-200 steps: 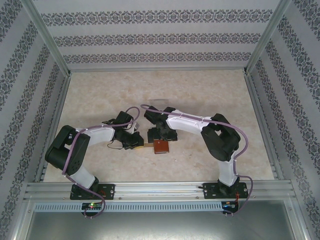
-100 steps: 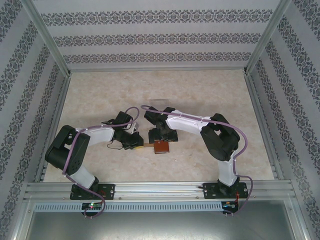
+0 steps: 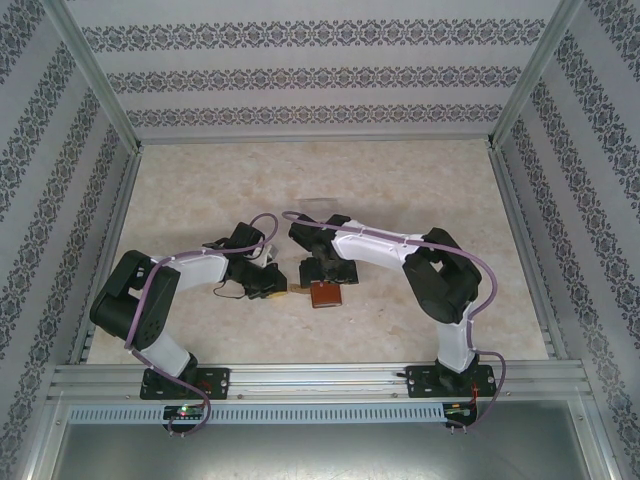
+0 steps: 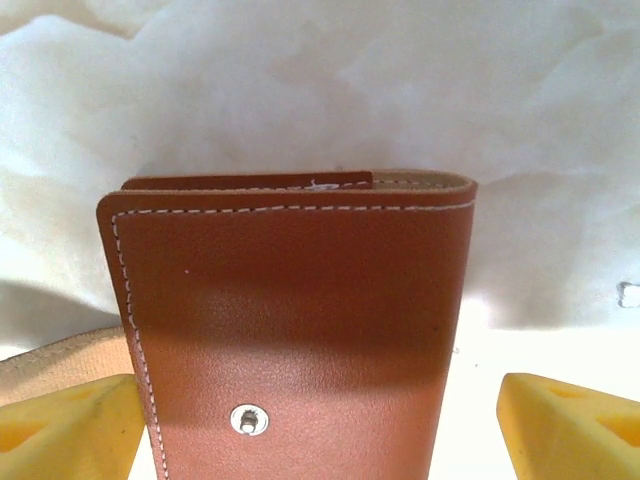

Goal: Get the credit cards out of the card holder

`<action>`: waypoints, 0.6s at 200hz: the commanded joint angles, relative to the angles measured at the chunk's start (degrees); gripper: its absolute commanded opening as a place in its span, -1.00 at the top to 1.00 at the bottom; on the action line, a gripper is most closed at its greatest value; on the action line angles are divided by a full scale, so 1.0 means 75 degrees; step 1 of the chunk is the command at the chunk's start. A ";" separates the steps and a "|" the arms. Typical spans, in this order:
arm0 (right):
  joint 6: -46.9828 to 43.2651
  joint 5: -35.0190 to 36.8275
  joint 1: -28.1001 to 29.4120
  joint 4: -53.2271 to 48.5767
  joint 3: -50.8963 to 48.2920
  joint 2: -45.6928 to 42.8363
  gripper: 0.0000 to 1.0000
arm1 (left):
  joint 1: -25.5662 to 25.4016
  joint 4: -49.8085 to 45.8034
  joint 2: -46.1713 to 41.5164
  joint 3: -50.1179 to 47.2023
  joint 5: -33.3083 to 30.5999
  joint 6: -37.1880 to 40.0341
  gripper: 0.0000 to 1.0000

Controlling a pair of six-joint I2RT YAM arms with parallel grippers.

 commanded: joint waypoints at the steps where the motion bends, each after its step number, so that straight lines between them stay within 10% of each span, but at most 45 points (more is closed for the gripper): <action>1: -0.0005 0.0325 0.0074 -0.0445 0.0236 -0.0349 -0.79 | 0.0123 -0.0002 -0.0004 -0.0034 0.0035 0.0214 0.72; 120: -0.0288 0.0583 -0.0202 -0.0974 0.0001 -0.1024 -0.62 | 0.0141 -0.0229 -0.0027 0.0170 -0.0035 0.0181 0.72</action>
